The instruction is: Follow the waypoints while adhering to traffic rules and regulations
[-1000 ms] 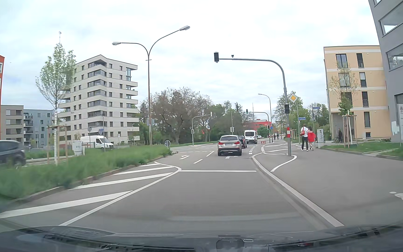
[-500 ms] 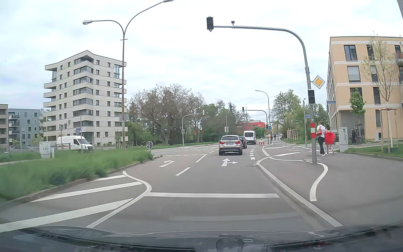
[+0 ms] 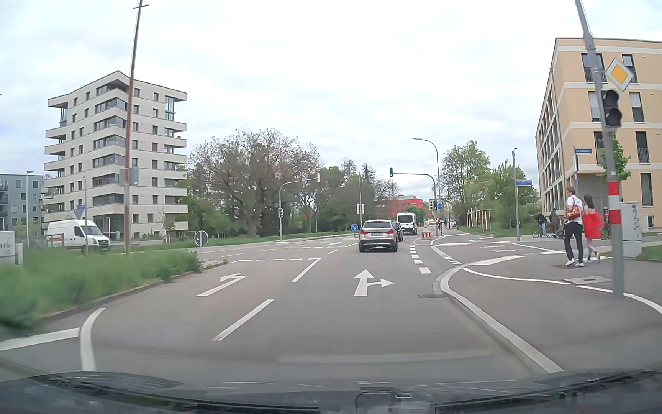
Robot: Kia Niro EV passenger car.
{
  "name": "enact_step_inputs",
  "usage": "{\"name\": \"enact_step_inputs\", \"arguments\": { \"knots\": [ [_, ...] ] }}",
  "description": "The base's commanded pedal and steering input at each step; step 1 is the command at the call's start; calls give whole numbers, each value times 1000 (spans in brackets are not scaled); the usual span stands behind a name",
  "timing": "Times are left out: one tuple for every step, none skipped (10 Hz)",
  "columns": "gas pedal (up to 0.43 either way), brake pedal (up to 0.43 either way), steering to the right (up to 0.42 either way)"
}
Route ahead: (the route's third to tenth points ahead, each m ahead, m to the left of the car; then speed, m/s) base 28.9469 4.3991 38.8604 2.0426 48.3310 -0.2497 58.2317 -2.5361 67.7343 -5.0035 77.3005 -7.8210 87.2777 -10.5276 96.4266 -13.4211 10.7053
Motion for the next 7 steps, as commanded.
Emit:
{"name": "enact_step_inputs", "arguments": {
  "knots": [
    [67, 0, 21],
    [67, 0, 21],
    [67, 0, 23],
    [67, 0, 23],
    [67, 0, 24],
    [67, 0, 24],
    [67, 0, 24]
  ]
}}
